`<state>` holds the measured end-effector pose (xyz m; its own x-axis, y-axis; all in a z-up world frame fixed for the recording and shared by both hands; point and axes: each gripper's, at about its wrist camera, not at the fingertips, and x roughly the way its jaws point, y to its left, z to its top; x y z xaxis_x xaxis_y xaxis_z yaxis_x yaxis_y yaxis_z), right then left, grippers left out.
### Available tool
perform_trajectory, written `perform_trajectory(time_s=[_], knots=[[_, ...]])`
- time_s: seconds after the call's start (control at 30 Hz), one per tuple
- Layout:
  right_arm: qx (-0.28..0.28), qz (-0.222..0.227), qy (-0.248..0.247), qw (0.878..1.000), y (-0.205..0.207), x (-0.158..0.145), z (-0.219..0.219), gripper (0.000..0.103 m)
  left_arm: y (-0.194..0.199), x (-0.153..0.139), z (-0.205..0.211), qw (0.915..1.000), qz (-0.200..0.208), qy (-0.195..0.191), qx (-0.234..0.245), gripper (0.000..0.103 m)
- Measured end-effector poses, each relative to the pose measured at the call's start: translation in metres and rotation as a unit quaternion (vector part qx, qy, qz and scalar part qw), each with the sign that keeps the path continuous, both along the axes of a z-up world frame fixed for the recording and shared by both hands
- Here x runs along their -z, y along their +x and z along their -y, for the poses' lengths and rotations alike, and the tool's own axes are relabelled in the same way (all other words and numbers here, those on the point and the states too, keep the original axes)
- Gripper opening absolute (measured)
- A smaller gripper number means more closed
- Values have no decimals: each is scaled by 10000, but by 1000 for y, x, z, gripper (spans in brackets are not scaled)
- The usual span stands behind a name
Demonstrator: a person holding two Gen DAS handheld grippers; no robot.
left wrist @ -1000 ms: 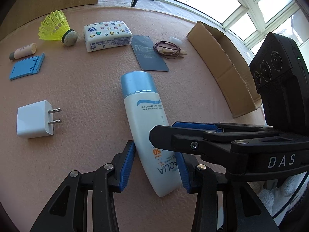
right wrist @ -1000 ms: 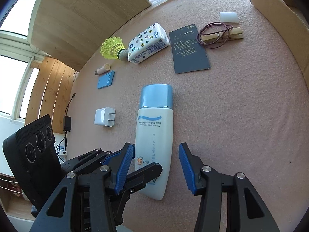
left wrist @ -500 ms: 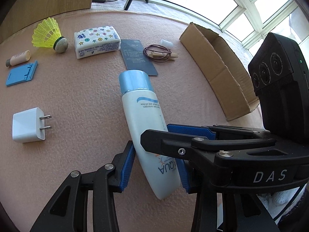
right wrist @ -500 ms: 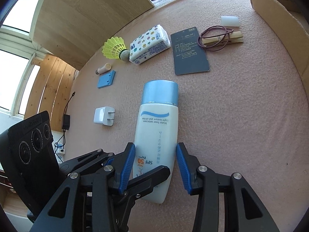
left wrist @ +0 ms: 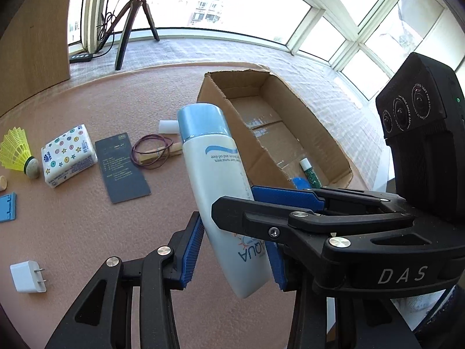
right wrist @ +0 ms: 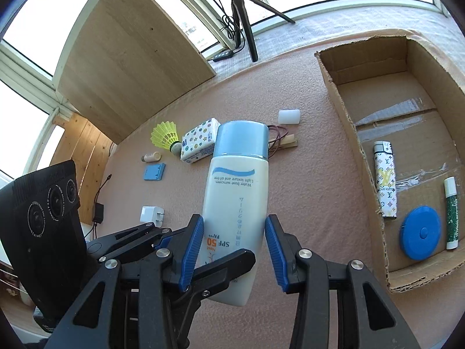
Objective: Organize objects
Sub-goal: 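Carry the sunscreen bottle over the cardboard box with both tools, then lower the sunscreen bottle into the box and open both tools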
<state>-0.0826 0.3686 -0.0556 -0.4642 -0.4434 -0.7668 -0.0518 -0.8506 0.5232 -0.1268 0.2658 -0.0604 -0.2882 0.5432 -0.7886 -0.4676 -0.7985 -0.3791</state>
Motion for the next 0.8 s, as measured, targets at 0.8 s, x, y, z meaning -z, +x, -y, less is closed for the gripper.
perform_trajectory(time_s=[0.8], knots=[[786,-13,363,9962,-1,3,-129,41,-44,10,-156,9978,-33,-168,636,45]])
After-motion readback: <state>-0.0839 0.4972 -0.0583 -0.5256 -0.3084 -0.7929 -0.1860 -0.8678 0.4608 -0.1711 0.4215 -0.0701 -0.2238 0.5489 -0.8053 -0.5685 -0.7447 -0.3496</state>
